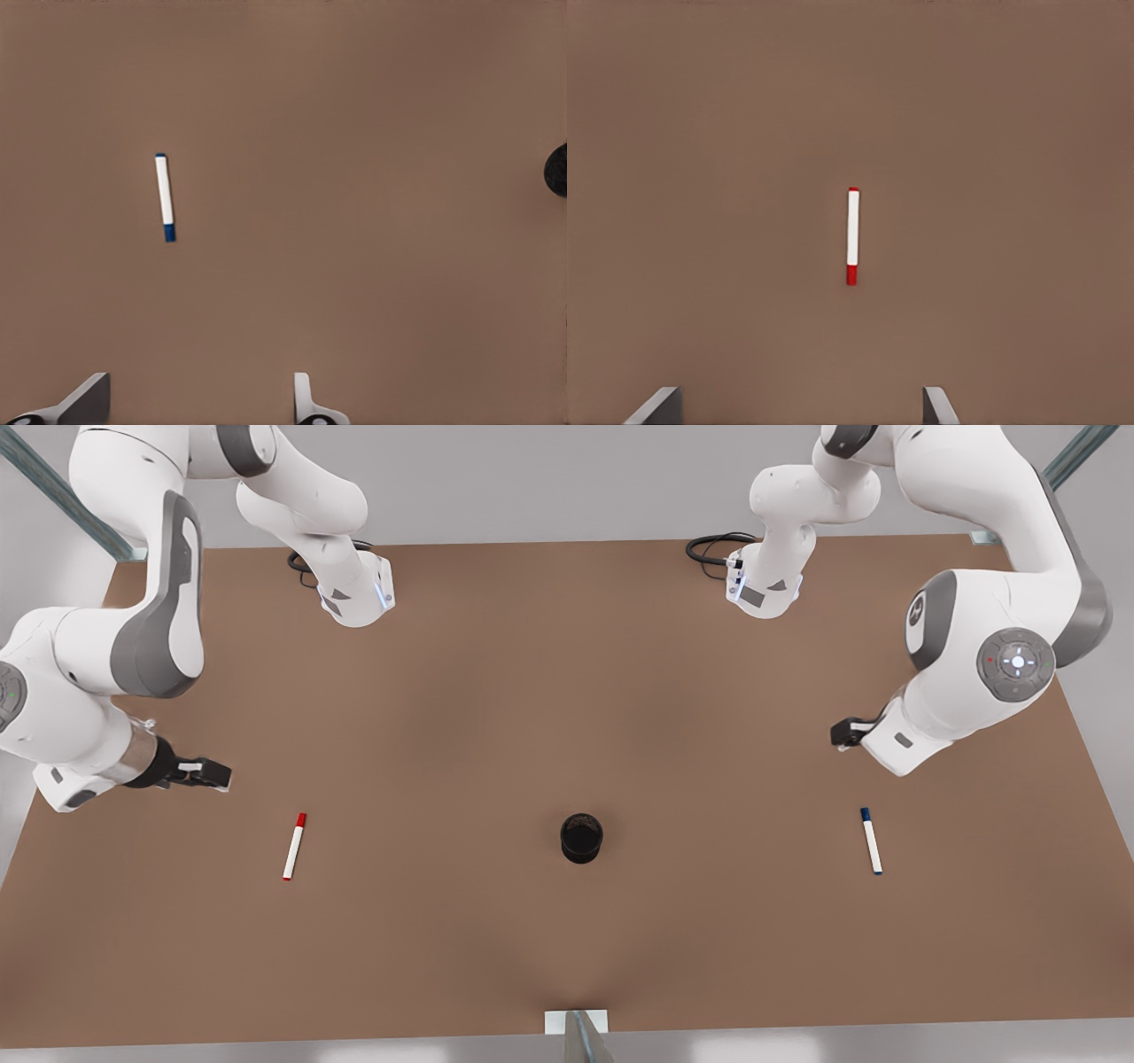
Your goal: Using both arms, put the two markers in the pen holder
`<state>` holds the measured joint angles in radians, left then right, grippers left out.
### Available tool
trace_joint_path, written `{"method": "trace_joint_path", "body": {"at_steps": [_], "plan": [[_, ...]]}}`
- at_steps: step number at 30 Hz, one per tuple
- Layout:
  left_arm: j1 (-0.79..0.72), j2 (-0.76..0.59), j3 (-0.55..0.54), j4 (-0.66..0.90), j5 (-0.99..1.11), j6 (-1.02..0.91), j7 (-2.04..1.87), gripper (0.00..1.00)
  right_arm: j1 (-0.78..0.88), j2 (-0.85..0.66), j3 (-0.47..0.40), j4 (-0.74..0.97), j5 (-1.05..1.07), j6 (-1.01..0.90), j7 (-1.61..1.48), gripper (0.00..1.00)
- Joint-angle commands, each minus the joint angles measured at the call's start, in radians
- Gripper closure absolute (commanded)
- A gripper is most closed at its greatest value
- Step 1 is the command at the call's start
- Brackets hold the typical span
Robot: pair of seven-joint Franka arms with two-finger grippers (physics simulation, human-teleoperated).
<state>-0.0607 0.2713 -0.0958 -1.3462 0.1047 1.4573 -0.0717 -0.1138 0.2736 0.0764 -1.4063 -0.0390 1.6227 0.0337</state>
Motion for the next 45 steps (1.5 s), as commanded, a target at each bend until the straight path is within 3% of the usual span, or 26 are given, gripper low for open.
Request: {"method": "trace_joint_path", "body": {"at_steps": [1, 3, 6, 9, 14, 21, 25, 29, 30, 32, 35, 43, 45], "plan": [[0.005, 0.005, 0.002, -0.001, -0.017, 0.041, -0.013, 0.0, 0.0, 0.009, 0.0, 0.0, -0.013, 0.082, 0.012, 0.0], [0.027, 0.039, 0.033, -0.026, -0.017, 0.148, 0.001, 0.0, 0.002, 0.041, 0.002, -0.008, -0.013, 0.108, 0.02, 0.0], [0.035, 0.083, 0.215, -0.237, -0.157, 0.549, 0.24, 0.0, 0.014, 0.192, 0.003, -0.033, -0.009, 0.278, 0.025, 0.0], [0.042, 0.178, 0.231, -0.3, -0.145, 0.762, 0.291, 0.0, 0.016, 0.3, 0.006, -0.109, -0.007, 0.442, 0.028, 0.0], [0.102, 0.304, 0.242, -0.3, -0.22, 0.874, 0.337, 0.0, 0.006, 0.453, 0.005, -0.115, -0.007, 0.48, 0.095, 0.0], [0.12, 0.45, 0.242, -0.252, -0.247, 1.02, 0.509, 0.0, -0.006, 0.492, -0.006, -0.128, -0.022, 0.523, 0.095, 0.01], [0.122, 0.491, 0.235, -0.237, -0.247, 1.063, 0.507, 0.0, -0.02, 0.501, -0.006, -0.149, -0.053, 0.536, 0.095, 0.07], [0.119, 0.525, 0.234, -0.235, -0.252, 1.077, 0.506, 0.0, -0.024, 0.51, -0.006, -0.149, -0.091, 0.554, 0.092, 0.24], [0.119, 0.533, 0.232, -0.226, -0.252, 1.078, 0.506, 0.01, -0.032, 0.513, -0.006, -0.149, -0.091, 0.554, 0.094, 0.29], [0.119, 0.536, 0.232, -0.226, -0.253, 1.078, 0.506, 0.13, -0.032, 0.516, -0.006, -0.151, -0.091, 0.562, 0.092, 0.39], [0.119, 0.54, 0.228, -0.228, -0.281, 1.078, 0.506, 0.36, -0.033, 0.518, -0.006, -0.151, -0.091, 0.563, 0.091, 0.44], [0.122, 0.556, 0.226, -0.228, -0.284, 1.078, 0.506, 0.42, -0.027, 0.536, 0.002, -0.151, -0.088, 0.566, 0.094, 0.49], [0.122, 0.556, 0.226, -0.228, -0.301, 1.078, 0.506, 0.5, -0.027, 0.536, 0.002, -0.149, -0.088, 0.566, 0.094, 0.53]]}}
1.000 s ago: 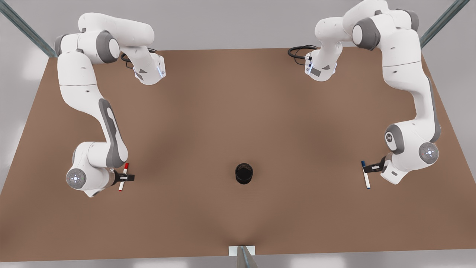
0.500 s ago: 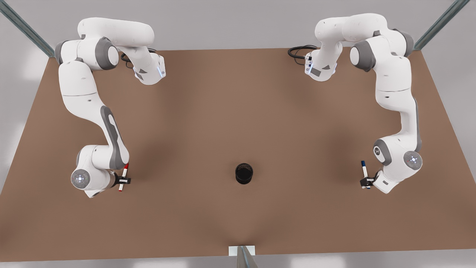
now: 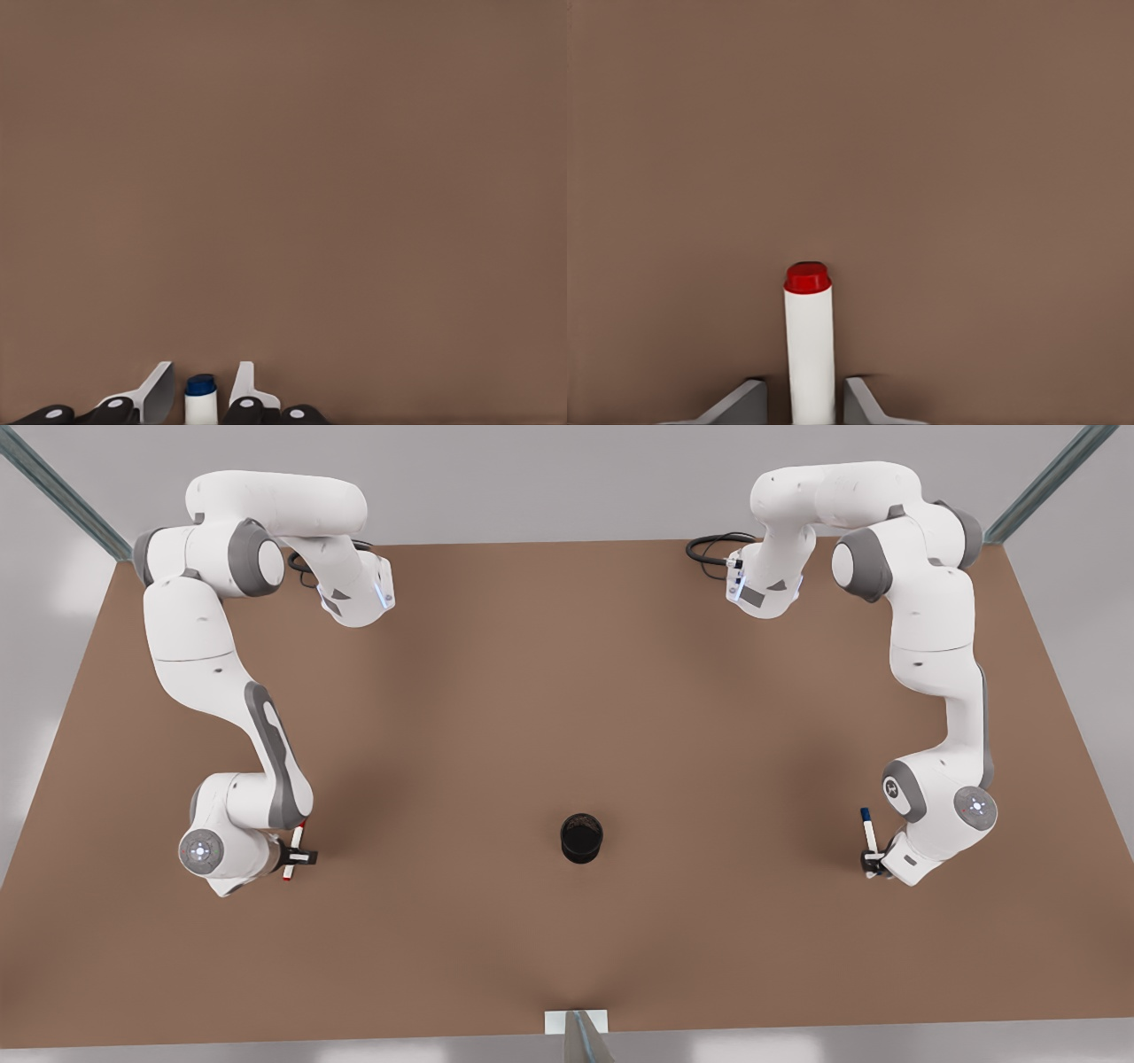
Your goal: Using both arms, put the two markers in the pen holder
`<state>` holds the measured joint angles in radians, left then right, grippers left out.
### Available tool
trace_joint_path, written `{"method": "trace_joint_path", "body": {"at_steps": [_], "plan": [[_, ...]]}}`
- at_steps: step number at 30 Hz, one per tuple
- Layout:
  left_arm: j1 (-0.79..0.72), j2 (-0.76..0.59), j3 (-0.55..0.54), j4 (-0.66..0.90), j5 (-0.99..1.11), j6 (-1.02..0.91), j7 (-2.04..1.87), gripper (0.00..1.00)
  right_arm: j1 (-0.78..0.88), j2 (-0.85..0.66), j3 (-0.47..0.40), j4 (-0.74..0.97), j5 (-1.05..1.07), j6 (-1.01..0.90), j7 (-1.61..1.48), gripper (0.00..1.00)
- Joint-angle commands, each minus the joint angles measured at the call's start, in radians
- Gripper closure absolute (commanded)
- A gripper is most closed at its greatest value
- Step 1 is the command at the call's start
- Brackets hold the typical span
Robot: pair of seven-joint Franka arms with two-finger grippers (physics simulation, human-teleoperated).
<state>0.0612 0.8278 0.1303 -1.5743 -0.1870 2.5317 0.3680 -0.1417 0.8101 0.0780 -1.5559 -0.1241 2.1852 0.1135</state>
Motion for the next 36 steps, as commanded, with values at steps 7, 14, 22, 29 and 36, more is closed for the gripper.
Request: {"method": "trace_joint_path", "body": {"at_steps": [7, 14, 22, 29, 36], "plan": [[-0.001, -0.001, 0.0, -0.001, -0.032, 0.004, 0.069, 0.59, -0.002, -0.005, 0.002, 0.005, -0.003, 0.002, 0.009, 0.54], [-0.001, -0.003, 0.0, -0.006, -0.034, 0.004, 0.071, 0.59, -0.001, -0.008, 0.002, 0.007, -0.003, 0.002, 0.009, 0.57], [0.0, -0.003, 0.002, -0.009, -0.031, 0.002, 0.072, 0.62, -0.002, -0.008, 0.002, 0.008, -0.002, 0.005, 0.012, 0.79], [0.0, -0.004, 0.002, -0.015, -0.031, 0.002, 0.071, 0.69, 0.005, -0.219, 0.135, 0.028, -0.005, -0.012, 0.014, 0.79], [-0.006, -0.024, 0.003, -0.01, -0.026, -0.013, 0.057, 0.76, 0.08, -0.253, 0.358, 0.053, -0.046, 0.278, 0.021, 0.79]]}}
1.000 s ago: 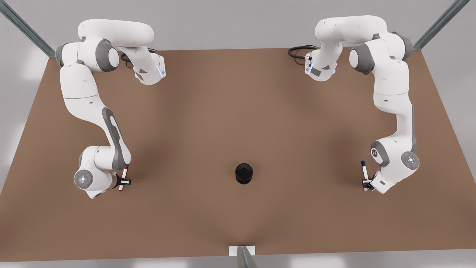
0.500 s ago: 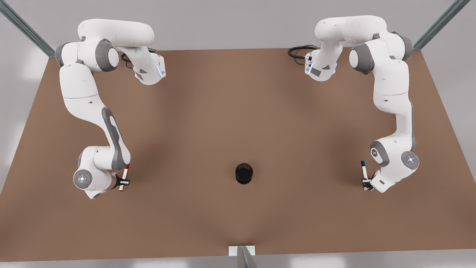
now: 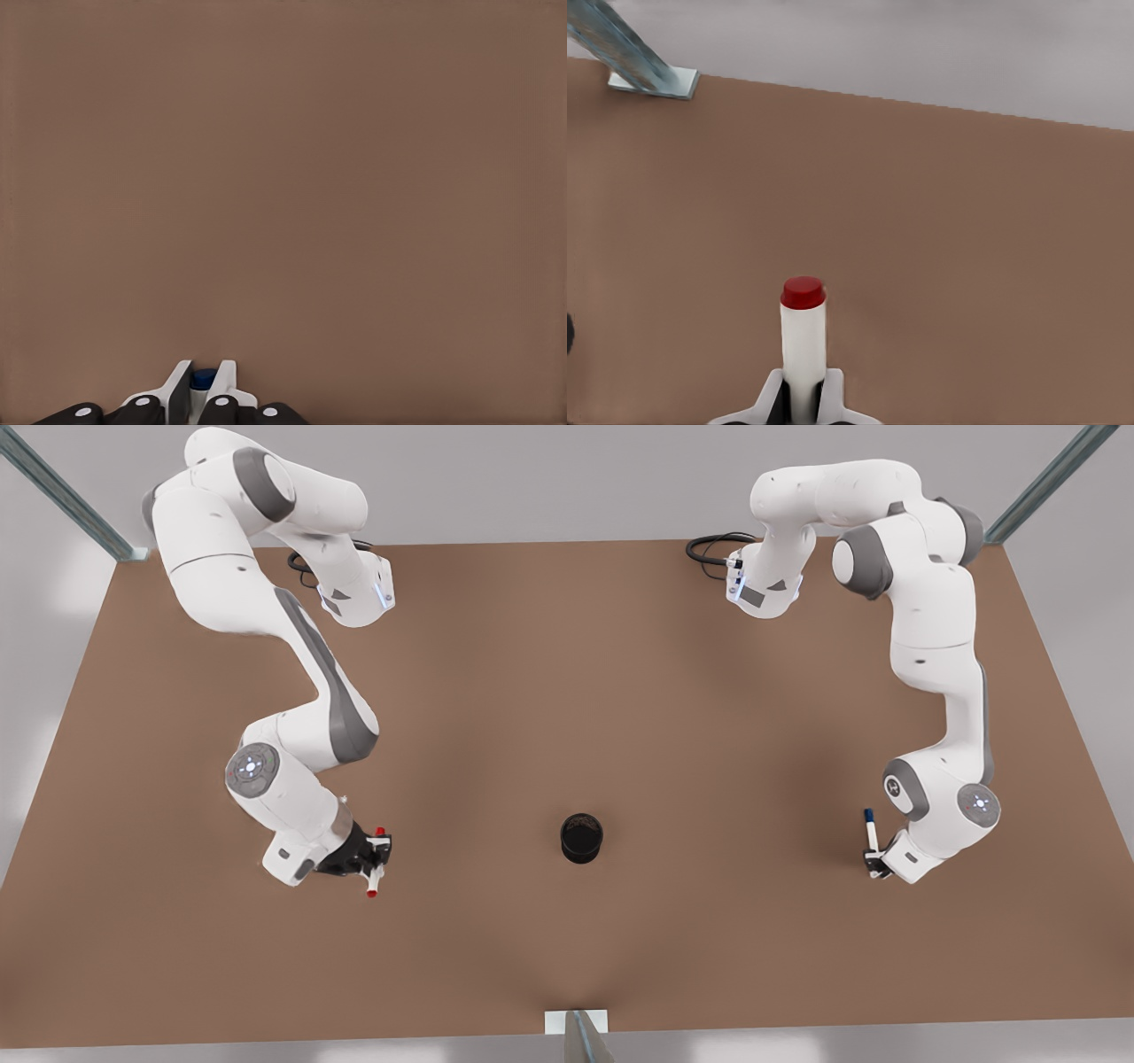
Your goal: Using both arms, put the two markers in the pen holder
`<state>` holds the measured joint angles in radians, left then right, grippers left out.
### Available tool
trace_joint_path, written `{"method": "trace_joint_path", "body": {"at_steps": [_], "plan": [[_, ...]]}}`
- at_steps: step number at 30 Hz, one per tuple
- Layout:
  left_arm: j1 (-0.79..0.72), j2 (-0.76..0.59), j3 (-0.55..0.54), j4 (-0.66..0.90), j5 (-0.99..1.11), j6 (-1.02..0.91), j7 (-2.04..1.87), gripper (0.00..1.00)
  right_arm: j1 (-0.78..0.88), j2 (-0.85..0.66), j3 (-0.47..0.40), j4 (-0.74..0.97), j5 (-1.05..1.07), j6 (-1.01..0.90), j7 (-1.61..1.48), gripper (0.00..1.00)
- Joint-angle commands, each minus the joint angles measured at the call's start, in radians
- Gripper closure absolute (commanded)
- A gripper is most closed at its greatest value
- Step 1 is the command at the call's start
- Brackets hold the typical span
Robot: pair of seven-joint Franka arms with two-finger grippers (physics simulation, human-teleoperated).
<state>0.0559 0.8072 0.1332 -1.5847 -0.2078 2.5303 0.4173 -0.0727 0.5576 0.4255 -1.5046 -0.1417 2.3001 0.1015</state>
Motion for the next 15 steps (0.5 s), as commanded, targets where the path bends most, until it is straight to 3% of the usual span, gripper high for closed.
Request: {"method": "trace_joint_path", "body": {"at_steps": [1, 7, 10, 11, 15], "plan": [[-0.007, -0.011, 0.0, 0.005, -0.004, -0.038, -0.009, 0.77, 0.05, 0.001, 0.01, 0.001, -0.029, 0.234, 0.035, 0.79], [-0.019, -0.037, 0.005, 0.051, 0.01, -0.142, -0.083, 0.77, 0.301, 0.11, -0.002, 0.136, -0.033, 0.476, 0.037, 0.79], [-0.022, -0.048, 0.002, 0.141, 0.18, -0.306, -0.215, 0.78, 0.399, 0.215, -0.014, 0.342, -0.033, 0.469, 0.033, 0.79], [-0.022, -0.052, 0.002, 0.149, 0.18, -0.324, -0.215, 0.79, 0.455, 0.243, -0.068, 0.391, -0.032, 0.472, 0.035, 0.79], [-0.028, -0.065, 0.002, 0.149, 0.18, -0.334, -0.216, 0.79, 0.513, 0.269, -0.097, 0.405, -0.03, 0.489, 0.076, 0.79]]}}
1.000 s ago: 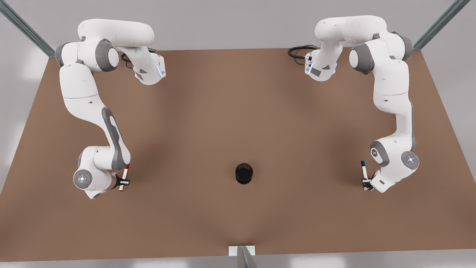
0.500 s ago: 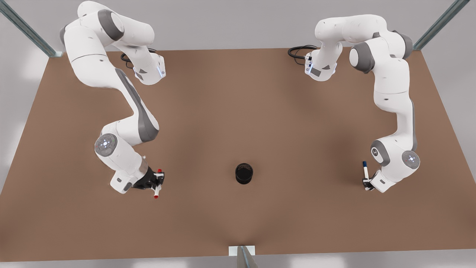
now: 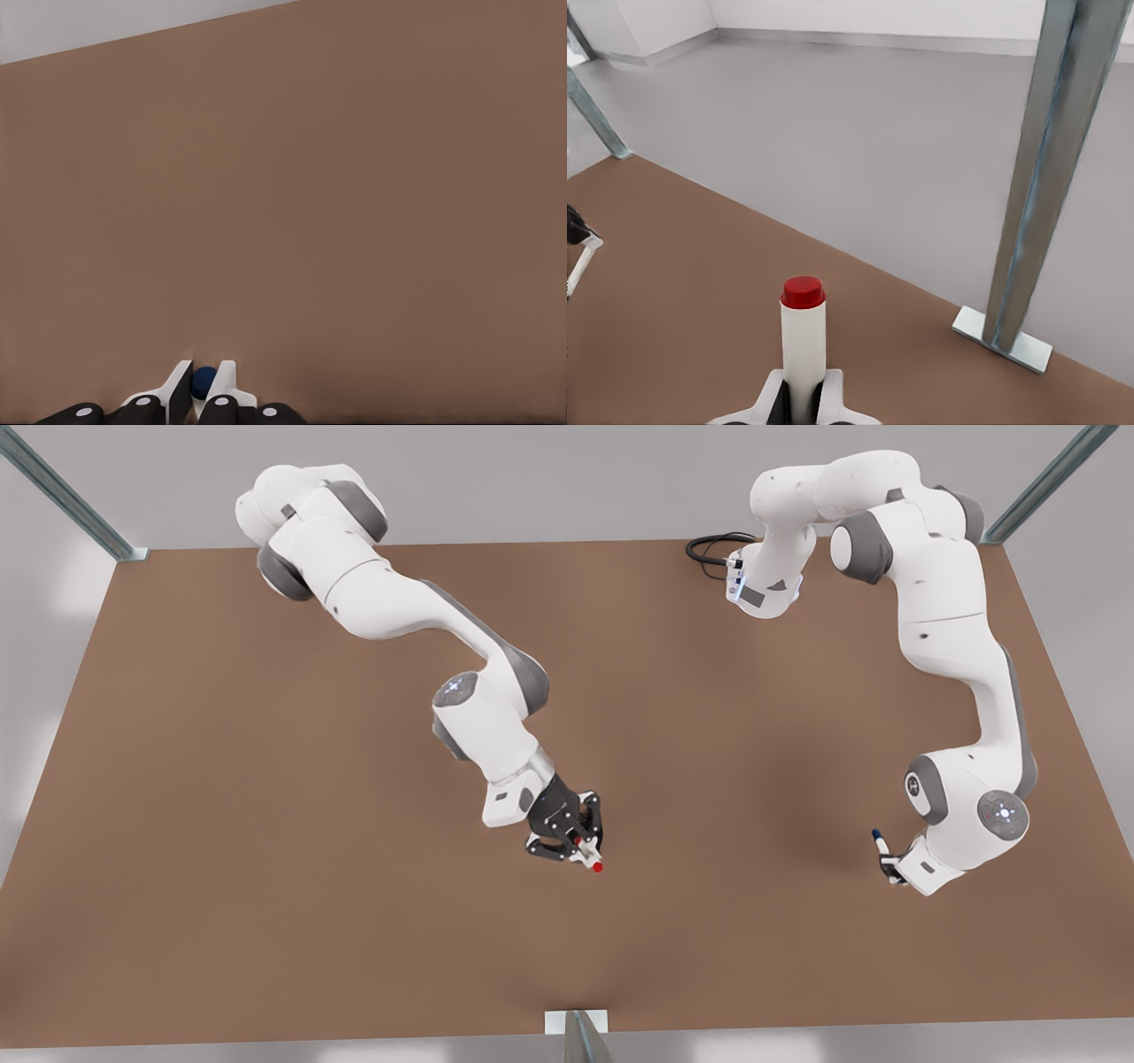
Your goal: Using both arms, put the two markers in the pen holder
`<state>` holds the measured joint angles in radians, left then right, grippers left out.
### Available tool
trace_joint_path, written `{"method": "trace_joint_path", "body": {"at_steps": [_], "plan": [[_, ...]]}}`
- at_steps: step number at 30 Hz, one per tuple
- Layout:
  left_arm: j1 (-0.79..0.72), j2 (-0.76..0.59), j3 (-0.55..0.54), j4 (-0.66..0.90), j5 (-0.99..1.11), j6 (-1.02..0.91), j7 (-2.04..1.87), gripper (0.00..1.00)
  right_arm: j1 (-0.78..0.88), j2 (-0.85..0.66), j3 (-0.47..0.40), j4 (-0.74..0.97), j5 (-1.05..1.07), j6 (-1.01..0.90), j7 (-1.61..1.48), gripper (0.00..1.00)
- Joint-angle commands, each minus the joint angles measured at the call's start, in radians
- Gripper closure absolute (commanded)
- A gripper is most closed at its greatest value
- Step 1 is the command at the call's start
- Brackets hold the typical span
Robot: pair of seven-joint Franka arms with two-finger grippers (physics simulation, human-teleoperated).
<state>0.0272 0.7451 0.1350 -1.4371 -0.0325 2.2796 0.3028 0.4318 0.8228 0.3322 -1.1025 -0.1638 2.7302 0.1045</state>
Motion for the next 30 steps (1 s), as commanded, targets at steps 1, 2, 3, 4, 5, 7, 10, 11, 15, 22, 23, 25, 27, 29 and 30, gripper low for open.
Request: {"method": "trace_joint_path", "body": {"at_steps": [1, 2, 3, 4, 5, 7, 10, 11, 15, 22, 23, 25, 27, 29, 30], "plan": [[-0.003, -0.009, 0.0, 0.001, 0.005, -0.085, -0.102, 0.79, 0.021, 0.006, -0.004, 0.0, -0.008, 0.062, 0.109, 0.79], [-0.007, -0.015, 0.0, 0.003, 0.003, -0.097, -0.117, 0.79, 0.036, 0.009, -0.013, -0.005, -0.016, 0.075, 0.13, 0.79], [-0.007, -0.023, 0.0, 0.003, 0.003, -0.098, -0.133, 0.79, 0.045, 0.03, -0.022, -0.013, -0.028, 0.124, 0.133, 0.79], [-0.009, -0.03, -0.002, 0.003, 0.0, -0.098, -0.137, 0.79, 0.051, 0.048, -0.036, -0.013, -0.028, 0.151, 0.133, 0.79], [-0.009, -0.046, -0.005, 0.01, -0.001, -0.097, -0.137, 0.79, 0.074, 0.067, -0.064, -0.014, -0.028, 0.177, 0.133, 0.79], [-0.007, -0.078, -0.006, 0.018, -0.069, -0.097, -0.137, 0.79, 0.102, 0.09, -0.105, -0.054, -0.029, 0.239, 0.133, 0.79], [-0.009, -0.122, -0.051, 0.044, -0.128, -0.097, -0.182, 0.79, 0.101, 0.084, -0.111, -0.151, -0.034, 0.305, 0.132, 0.79], [-0.023, -0.133, -0.051, 0.046, -0.199, -0.095, -0.182, 0.79, 0.097, 0.081, -0.111, -0.185, -0.039, 0.327, 0.132, 0.79], [-0.052, -0.207, -0.11, 0.035, -0.207, -0.123, -0.177, 0.79, 0.082, 0.03, -0.108, -0.346, -0.037, 0.464, 0.13, 0.0], [-0.266, -0.222, -0.158, 0.043, -0.245, -0.149, -0.407, 0.79, -0.268, -0.557, -0.153, -0.381, -0.028, -0.711, 0.135, 0.0], [-0.286, -0.221, -0.179, 0.043, -0.283, -0.149, -0.468, 0.79, -0.281, -0.651, -0.228, -0.533, 0.036, -0.759, 0.109, 0.0], [-0.354, -0.213, -0.178, 0.078, -0.279, -0.115, -0.504, 0.79, -0.327, -0.524, -0.246, -0.279, 0.09, -1.133, 0.072, 0.0], [-0.429, -0.199, -0.175, 0.081, -0.27, 0.012, -0.622, 0.79, -0.327, -0.505, -0.335, -0.244, 0.162, -1.155, -0.015, 0.0], [-0.489, -0.159, -0.173, 0.084, -0.268, 0.152, -0.735, 0.79, -0.323, -0.491, -0.338, -0.198, 0.161, -1.158, -0.025, 0.0], [-0.506, -0.148, -0.173, 0.087, -0.27, 0.19, -0.786, 0.79, -0.32, -0.493, -0.341, -0.197, 0.156, -1.149, -0.019, 0.0]]}}
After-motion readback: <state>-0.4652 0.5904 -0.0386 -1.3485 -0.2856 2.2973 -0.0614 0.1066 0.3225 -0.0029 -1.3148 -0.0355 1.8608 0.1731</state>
